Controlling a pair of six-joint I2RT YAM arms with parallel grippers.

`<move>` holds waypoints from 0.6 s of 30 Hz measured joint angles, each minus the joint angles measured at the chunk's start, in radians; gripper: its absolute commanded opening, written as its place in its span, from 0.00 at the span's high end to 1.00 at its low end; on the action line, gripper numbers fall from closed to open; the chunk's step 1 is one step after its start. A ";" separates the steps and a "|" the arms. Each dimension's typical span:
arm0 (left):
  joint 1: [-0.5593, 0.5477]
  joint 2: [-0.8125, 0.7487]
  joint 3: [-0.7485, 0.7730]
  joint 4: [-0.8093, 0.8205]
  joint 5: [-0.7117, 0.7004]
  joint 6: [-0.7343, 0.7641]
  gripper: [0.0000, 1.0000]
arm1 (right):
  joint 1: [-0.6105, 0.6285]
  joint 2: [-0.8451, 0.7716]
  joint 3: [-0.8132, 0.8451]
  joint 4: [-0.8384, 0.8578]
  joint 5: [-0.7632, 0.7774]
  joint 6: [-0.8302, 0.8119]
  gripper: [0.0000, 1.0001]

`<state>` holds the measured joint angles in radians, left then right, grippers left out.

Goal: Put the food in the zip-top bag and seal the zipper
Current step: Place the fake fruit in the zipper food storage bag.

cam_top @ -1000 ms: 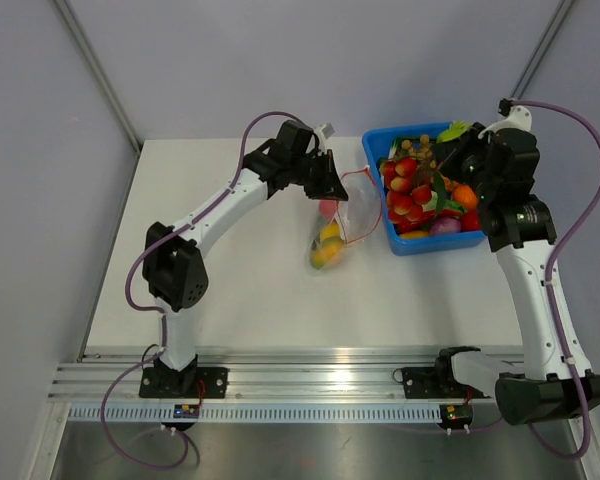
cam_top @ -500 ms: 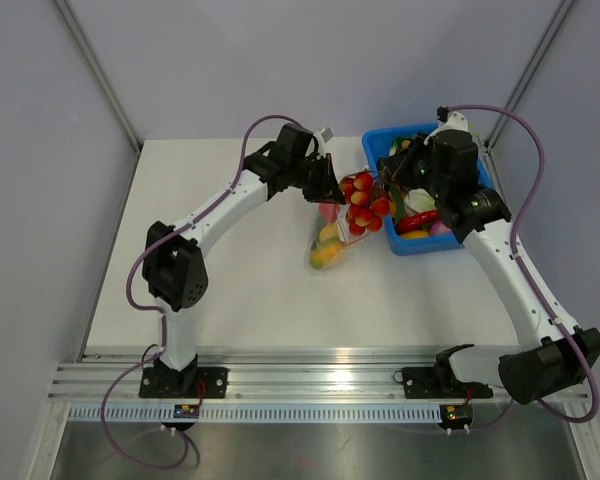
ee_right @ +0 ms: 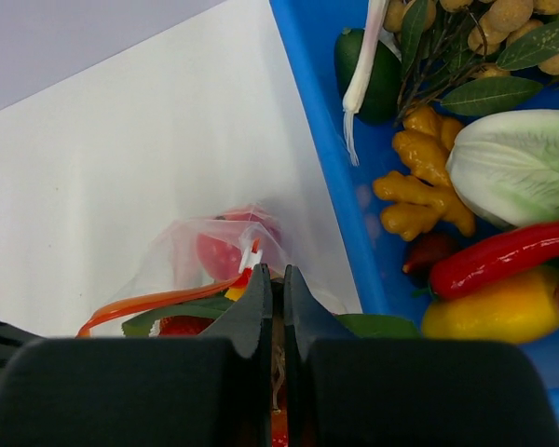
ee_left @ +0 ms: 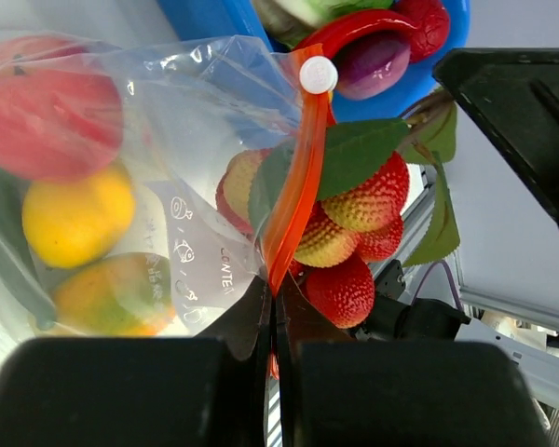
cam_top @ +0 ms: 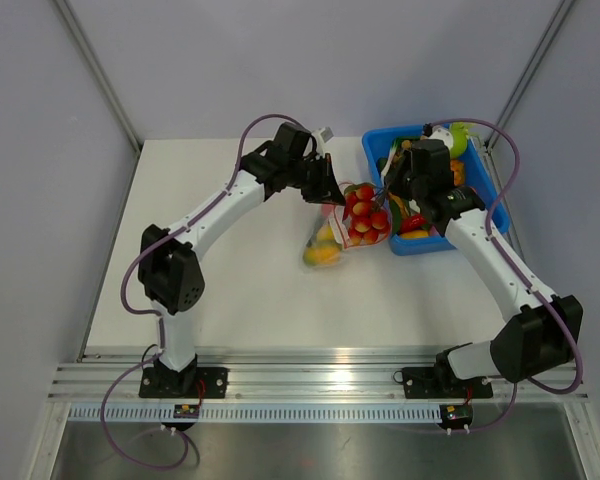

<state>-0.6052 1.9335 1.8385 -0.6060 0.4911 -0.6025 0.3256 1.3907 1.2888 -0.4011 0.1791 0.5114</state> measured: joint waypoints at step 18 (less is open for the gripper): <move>0.003 -0.014 0.009 -0.004 0.059 -0.017 1.00 | 0.204 0.123 0.045 -0.003 0.097 -0.020 1.00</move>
<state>-0.6022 1.9194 1.8477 -0.6102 0.5503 -0.6193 0.5293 1.5135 1.3334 -0.4042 0.2764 0.4915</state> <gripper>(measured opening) 0.008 0.032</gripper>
